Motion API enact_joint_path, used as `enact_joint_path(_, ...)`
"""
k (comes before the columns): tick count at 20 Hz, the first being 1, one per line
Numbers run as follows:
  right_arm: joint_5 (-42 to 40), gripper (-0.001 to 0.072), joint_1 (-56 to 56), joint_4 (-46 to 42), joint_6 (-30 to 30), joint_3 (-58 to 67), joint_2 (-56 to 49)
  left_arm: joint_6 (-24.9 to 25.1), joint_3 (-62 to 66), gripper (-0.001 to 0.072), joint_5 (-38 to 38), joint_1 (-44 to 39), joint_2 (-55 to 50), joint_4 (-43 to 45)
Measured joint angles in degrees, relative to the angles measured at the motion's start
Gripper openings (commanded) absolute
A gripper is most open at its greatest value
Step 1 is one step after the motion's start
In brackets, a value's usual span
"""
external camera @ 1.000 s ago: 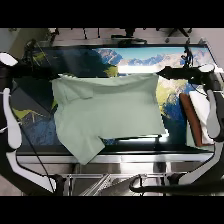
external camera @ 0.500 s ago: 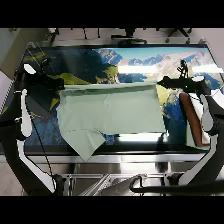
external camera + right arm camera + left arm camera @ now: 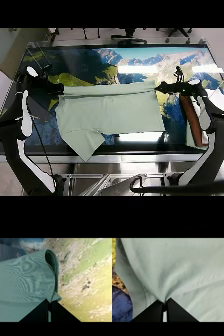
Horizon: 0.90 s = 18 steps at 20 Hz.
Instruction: Fold the shirts.
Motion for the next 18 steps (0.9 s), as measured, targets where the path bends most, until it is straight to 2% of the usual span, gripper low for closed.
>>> enact_joint_path(1, 0.3, 0.0278, 0.0, 0.0, 0.0, 0.0, 0.0, -0.6, -0.3, 0.0023, -0.8, 0.0, 0.0, 0.2)
enact_joint_path(2, 0.4, 0.0278, -0.1, 0.2, 0.0, 0.0, 0.1, -1.0, -0.4, 0.0032, -1.6, 0.0, 0.0, 0.7)
enact_joint_path(4, 2.2, 0.0278, -0.3, 0.4, 0.0, 0.0, 1.3, -2.1, -0.6, 0.0572, -3.5, 0.0, 0.7, 0.9)
enact_joint_path(5, 3.1, 0.0278, -0.6, 0.4, 0.0, 0.0, 2.1, -2.8, -0.6, 0.0608, -4.6, 0.0, 1.1, 0.8)
enact_joint_path(12, 14.7, 0.0277, -6.6, -2.3, 1.4, -0.7, 11.9, -9.3, -4.0, 0.0608, -19.1, 0.0, 7.5, 0.5)
enact_joint_path(15, 19.7, 0.0277, -8.8, -3.9, 1.9, -5.3, 15.6, -10.8, -16.5, 0.0608, -20.7, 0.0, 16.5, 0.5)
enact_joint_path(18, 21.6, 0.0278, -9.9, -6.0, 1.5, -13.6, 19.4, -11.6, -37.3, 0.0609, -17.7, 0.1, 29.7, 0.7)
